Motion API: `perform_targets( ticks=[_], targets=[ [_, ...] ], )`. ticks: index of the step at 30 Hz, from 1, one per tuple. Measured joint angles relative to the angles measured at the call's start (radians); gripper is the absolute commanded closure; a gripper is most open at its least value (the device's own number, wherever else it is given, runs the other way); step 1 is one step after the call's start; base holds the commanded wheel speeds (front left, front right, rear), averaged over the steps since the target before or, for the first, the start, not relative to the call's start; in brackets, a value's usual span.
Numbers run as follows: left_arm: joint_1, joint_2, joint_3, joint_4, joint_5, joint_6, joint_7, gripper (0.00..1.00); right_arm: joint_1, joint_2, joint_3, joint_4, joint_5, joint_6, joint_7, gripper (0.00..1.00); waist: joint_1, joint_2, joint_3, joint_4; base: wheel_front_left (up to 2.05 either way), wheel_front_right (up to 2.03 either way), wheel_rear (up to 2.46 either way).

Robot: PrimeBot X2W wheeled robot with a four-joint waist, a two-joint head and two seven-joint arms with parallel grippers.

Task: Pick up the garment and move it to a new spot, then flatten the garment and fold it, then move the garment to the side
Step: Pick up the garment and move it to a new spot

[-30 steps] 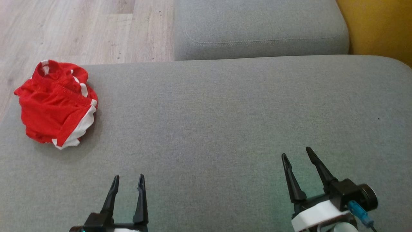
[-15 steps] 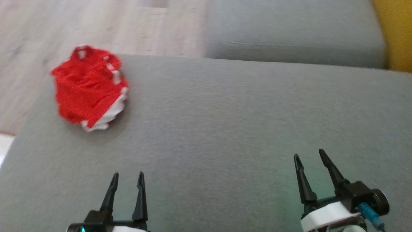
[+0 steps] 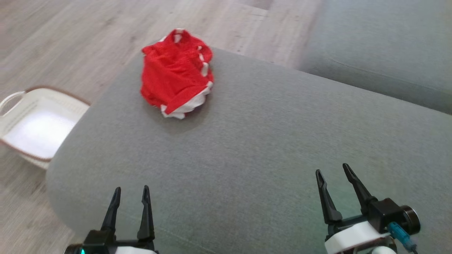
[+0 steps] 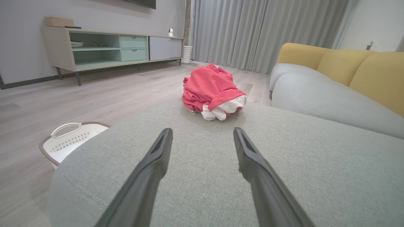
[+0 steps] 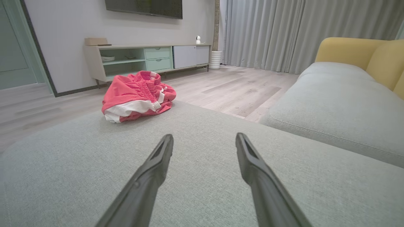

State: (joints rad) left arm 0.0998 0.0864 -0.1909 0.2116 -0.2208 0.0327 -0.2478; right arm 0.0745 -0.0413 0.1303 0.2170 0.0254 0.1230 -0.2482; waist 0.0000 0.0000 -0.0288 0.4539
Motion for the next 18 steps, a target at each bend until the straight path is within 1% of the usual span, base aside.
perform_targets(
  ticks=[3,5,8,14,18],
  targets=[
    [0.006,0.001,0.000,-0.008,-0.001,0.004,0.000,0.00,-0.001,0.000,0.002,0.000,0.000,0.000,0.000,0.00,0.0000,0.0000,0.001,0.024,0.00,0.00,0.00],
    [0.009,0.002,0.000,-0.012,-0.001,0.010,0.000,0.00,-0.002,0.000,0.007,0.000,0.000,0.000,0.000,0.00,0.0000,0.0000,0.003,0.024,0.00,0.00,0.00],
    [0.009,0.002,0.000,-0.021,-0.007,0.011,0.000,0.00,-0.002,0.000,0.019,0.001,0.000,0.000,0.000,0.00,0.0000,0.0000,0.006,0.013,0.00,0.00,0.00],
    [0.008,0.008,-0.001,-0.040,-0.008,0.013,0.002,0.00,-0.002,0.000,0.010,-0.008,-0.012,0.000,0.000,0.00,0.0000,0.0000,0.020,-0.013,0.00,0.00,0.00],
    [-0.011,0.042,0.017,-0.121,-0.009,0.011,0.024,0.00,-0.003,0.000,-0.010,-0.038,-0.036,0.000,0.000,0.00,0.0000,0.0000,0.051,-0.026,0.00,0.00,0.00]
  ],
)
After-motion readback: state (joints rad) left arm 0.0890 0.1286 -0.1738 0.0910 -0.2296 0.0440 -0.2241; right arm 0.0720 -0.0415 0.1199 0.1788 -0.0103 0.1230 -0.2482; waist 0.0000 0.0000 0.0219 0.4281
